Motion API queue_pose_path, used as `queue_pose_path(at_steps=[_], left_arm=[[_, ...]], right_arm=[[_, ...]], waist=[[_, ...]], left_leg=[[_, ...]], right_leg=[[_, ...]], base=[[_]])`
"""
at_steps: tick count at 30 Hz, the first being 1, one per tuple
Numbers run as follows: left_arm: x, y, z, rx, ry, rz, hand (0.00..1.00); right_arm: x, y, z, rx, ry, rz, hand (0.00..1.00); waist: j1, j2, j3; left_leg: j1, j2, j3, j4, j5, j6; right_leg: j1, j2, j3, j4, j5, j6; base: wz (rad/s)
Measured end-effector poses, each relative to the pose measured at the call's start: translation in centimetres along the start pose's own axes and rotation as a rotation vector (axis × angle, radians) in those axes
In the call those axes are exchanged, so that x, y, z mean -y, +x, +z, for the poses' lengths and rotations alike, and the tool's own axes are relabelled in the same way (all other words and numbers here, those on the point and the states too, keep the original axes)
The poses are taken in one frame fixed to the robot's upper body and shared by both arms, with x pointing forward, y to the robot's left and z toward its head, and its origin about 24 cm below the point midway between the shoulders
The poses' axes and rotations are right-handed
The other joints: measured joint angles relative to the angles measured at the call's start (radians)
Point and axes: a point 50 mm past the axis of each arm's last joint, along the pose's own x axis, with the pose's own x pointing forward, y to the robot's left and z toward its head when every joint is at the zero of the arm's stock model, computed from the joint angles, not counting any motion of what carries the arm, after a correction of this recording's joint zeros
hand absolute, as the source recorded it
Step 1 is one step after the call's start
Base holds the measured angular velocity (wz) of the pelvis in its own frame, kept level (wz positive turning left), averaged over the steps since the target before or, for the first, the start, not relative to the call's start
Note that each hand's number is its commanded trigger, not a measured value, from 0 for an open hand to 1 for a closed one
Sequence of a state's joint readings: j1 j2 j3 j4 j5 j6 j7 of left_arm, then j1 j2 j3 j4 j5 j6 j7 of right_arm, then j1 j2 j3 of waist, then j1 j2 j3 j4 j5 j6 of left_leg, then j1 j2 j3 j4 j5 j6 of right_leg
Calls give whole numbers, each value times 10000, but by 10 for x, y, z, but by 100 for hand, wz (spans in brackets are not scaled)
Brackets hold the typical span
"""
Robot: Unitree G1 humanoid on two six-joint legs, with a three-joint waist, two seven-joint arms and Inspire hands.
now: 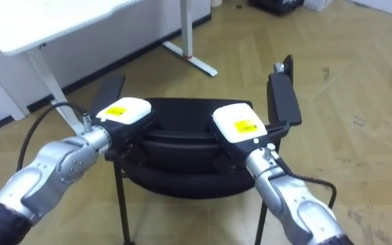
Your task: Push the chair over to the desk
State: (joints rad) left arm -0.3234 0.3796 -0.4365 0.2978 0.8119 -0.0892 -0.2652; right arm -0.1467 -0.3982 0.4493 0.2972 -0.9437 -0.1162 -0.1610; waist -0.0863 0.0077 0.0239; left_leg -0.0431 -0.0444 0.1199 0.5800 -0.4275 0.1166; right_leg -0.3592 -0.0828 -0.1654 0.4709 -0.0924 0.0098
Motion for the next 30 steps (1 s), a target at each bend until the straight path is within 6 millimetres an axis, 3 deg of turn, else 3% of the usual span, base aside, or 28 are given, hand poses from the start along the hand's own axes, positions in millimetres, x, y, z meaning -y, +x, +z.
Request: queue_pose_path(at_steps=[1,3,5,8,10,11,12,13,15,17,18,21,23,24,25,27,30], left_arm=[[0,0,0,10,-7,72,100],[-2,0,0,32,48,186,100],[-5,-1,0,65,150,276,100],[-11,0,0,74,273,409,100],[-13,0,-1,59,324,452,100],[-13,0,-1,60,323,469,100],[-14,0,-1,66,322,505,100],[-14,0,0,69,333,539,100],[-15,0,-1,-12,353,727,100],[-17,2,1,-35,365,823,100],[-18,2,2,-23,459,897,100],[-17,2,4,-13,486,910,100],[-16,3,5,18,471,889,100],[-16,2,5,53,509,878,100],[-15,1,6,53,539,885,100],[-14,0,8,136,519,934,100],[-19,-1,8,149,568,1178,100]], right_arm=[[1,0,0,19,-13,-33,100],[2,0,0,23,-17,-65,100],[3,1,-1,41,4,-97,100],[7,4,-1,96,-18,-156,100],[7,4,-1,125,-7,-189,100],[8,4,-1,122,-4,-191,100],[8,4,-1,118,4,-206,100],[9,5,-1,129,-15,-239,100],[13,8,-1,166,-156,-233,100],[16,9,-3,138,-186,-228,100],[16,9,-4,104,-190,-230,100],[16,9,-5,91,-225,-191,100],[16,7,-6,120,-279,-102,100],[15,5,-5,127,-283,-90,100],[16,4,-4,156,-377,-97,100],[16,-2,-4,102,-355,-156,100],[23,-3,-2,131,-465,-356,100]], waist=[[-48,73,-25],[-44,150,-77],[-31,173,-84],[-60,168,-80],[-243,151,-70],[-284,124,-59],[-277,71,-45],[-269,41,-45],[-253,-69,6],[-249,-224,76],[-175,-332,96],[-34,-469,91],[-30,-484,84],[71,-477,67],[180,-436,-8],[179,-404,-85],[168,-536,-138]], left_leg=[[221,100,-133,-1,-173,-87],[483,354,-210,-42,-416,-275],[749,599,-255,-142,-536,-484],[745,1081,-12,590,-514,-762],[757,1491,245,1198,-346,-1076],[801,1585,371,1263,-272,-1208],[895,1726,609,1334,-102,-1502],[892,1774,717,1412,8,-1585],[736,1888,789,1918,692,-1591],[334,1877,696,2169,787,-1554],[-233,1866,695,2196,686,-1381],[-2018,1850,690,1654,705,-1363],[-2768,1669,764,346,1166,-1341],[-3000,1628,1016,-866,2102,-1119],[-3010,1459,1014,-1634,3107,-981],[-2775,1130,883,-2071,4062,-695],[-2476,669,1100,-2057,3817,-493]], right_leg=[[201,135,-51,-92,340,-254],[456,444,-74,2,372,-530],[614,566,-331,256,132,-892],[851,615,-820,811,-656,-1015],[1195,675,-1117,1052,-1235,-1107],[1304,672,-1177,1085,-1371,-1126],[1476,661,-1245,1168,-1599,-1153],[1524,660,-1251,1162,-1728,-1169],[1852,675,-1249,957,-1974,-1253],[2158,660,-1238,619,-2041,-1273],[2314,646,-1232,417,-2091,-1289],[2801,643,-1234,-57,-2195,-1276],[3176,641,-1269,-309,-2282,-1165],[3343,645,-1218,-425,-2376,-1088],[3503,614,-1131,-518,-2467,-967],[3813,484,-1120,-715,-2612,-714],[4016,70,-1085,-782,-2730,-320]], base=[[29],[6],[8],[29],[34],[33],[23],[14],[9],[18],[7],[-5],[-4],[-29],[-33],[-8],[-2]])
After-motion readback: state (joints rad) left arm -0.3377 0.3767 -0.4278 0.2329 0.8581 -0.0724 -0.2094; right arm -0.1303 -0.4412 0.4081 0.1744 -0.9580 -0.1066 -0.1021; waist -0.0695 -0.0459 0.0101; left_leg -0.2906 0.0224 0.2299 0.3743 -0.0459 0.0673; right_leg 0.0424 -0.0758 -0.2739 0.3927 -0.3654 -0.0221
